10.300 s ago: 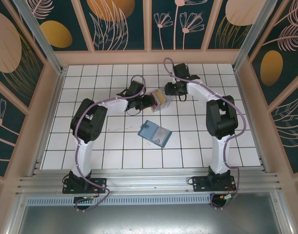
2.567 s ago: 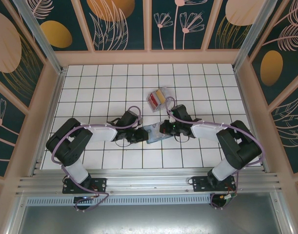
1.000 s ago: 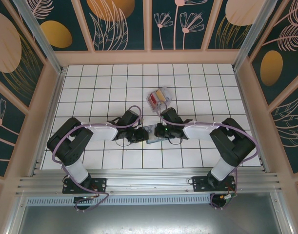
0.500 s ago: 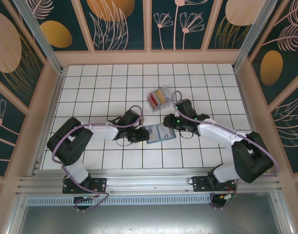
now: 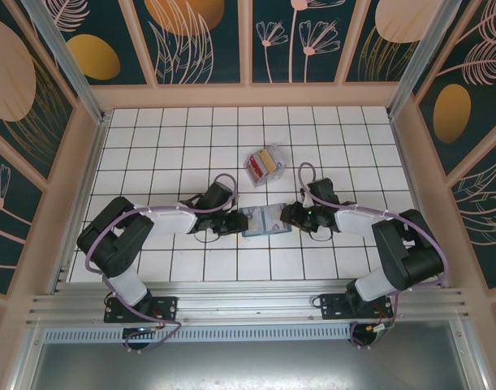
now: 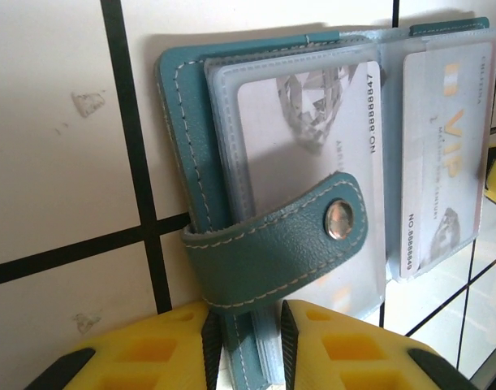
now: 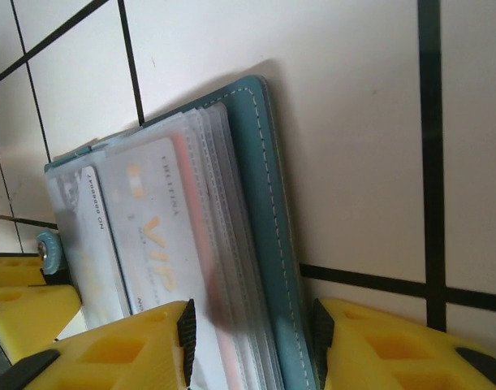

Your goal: Put the credit cards into the card holder

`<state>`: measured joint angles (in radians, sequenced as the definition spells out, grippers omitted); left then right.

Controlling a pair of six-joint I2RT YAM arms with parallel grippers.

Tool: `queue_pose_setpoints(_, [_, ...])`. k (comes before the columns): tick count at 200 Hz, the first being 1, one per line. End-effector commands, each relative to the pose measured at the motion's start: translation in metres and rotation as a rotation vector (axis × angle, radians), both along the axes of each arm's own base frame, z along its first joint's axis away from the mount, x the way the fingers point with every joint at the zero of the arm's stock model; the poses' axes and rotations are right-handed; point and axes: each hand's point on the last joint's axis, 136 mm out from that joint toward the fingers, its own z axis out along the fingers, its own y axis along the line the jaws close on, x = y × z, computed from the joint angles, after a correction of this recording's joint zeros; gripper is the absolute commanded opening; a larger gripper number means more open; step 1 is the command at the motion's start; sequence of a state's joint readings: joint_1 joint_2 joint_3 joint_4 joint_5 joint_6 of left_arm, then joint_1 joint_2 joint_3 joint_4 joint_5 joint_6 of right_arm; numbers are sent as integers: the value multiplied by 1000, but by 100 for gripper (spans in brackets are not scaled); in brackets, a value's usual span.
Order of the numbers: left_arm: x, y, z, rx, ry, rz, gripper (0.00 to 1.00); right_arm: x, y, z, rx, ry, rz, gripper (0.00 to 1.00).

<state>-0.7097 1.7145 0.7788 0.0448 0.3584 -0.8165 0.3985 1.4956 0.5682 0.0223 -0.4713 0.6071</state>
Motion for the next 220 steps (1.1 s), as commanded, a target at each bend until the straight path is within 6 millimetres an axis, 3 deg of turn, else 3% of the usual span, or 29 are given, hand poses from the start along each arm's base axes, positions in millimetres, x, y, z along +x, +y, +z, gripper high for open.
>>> queue_pose_setpoints(1, [6, -1, -6, -6, -16, 13, 29, -3, 26, 15, 164, -14, 58, 44])
queue_pose_setpoints(63, [10, -7, -5, -14, -17, 4, 29, 3, 39, 67, 255, -104, 100, 43])
queue_pose_setpoints(96, [14, -10, -2, -14, -26, -2, 29, 5, 48, 83, 263, -128, 125, 42])
queue_pose_setpoints(141, [19, -1, 7, 16, -68, 36, 37, 5, 56, 62, 212, -96, 131, 43])
queue_pose_setpoints(169, [27, 19, 35, 58, -169, 104, 49, 7, 51, 53, 160, -94, 118, 43])
queue_pose_setpoints(189, [33, 31, 49, 101, -228, 138, 52, 8, 49, 51, 123, -103, 120, 43])
queue_pose_setpoints(220, [36, 32, 43, 158, -233, 108, 49, 10, 55, 51, 113, -113, 135, 42])
